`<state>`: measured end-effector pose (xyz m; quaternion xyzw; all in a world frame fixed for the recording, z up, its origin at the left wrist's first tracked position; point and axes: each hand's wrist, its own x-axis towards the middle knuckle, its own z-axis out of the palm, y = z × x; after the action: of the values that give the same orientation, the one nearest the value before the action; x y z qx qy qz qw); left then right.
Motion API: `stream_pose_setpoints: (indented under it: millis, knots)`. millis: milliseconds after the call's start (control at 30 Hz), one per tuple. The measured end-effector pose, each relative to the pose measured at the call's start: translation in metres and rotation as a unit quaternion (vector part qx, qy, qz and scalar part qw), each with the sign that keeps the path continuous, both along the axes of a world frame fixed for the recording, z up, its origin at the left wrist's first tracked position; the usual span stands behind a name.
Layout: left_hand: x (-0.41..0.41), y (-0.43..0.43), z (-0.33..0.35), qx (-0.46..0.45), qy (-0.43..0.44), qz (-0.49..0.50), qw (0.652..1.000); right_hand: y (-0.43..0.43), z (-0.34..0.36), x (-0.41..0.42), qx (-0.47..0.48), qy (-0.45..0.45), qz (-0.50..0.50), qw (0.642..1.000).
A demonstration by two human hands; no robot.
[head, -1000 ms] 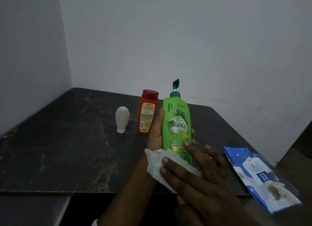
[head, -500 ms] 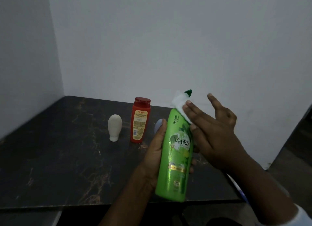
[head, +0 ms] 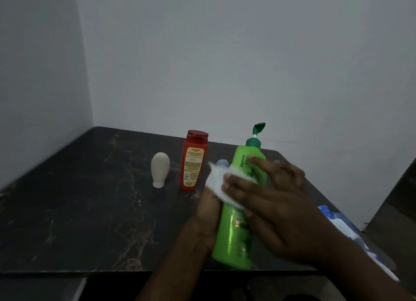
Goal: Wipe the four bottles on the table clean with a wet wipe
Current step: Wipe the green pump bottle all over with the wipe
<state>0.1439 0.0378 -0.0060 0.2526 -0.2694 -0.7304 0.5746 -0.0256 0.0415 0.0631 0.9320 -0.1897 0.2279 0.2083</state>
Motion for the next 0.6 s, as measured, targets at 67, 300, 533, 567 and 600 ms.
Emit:
stream_pose_setpoints:
  millis: [67, 300, 533, 567, 600]
  knots:
    - [-0.007, 0.002, 0.007, -0.044, 0.044, -0.030, 0.998, -0.010, 0.010, 0.002, -0.012, -0.025, -0.100, 0.995]
    - [0.000, -0.003, 0.007, -0.073, 0.019, -0.047, 0.996, -0.017, 0.016, 0.005, 0.047, -0.079, -0.097, 0.991]
    - [0.017, -0.003, 0.012, -0.048, 0.109, -0.004, 0.993, 0.010, 0.000, -0.006, 0.031, 0.051, 0.079, 0.995]
    - [0.018, -0.003, 0.015, -0.020, 0.112, -0.024, 0.993, 0.012, 0.000, -0.007, 0.014, 0.064, 0.090, 0.994]
    - [0.017, -0.001, 0.019, -0.014, 0.113, -0.045, 0.993, 0.013, 0.001, -0.008, 0.006, 0.066, 0.095, 0.993]
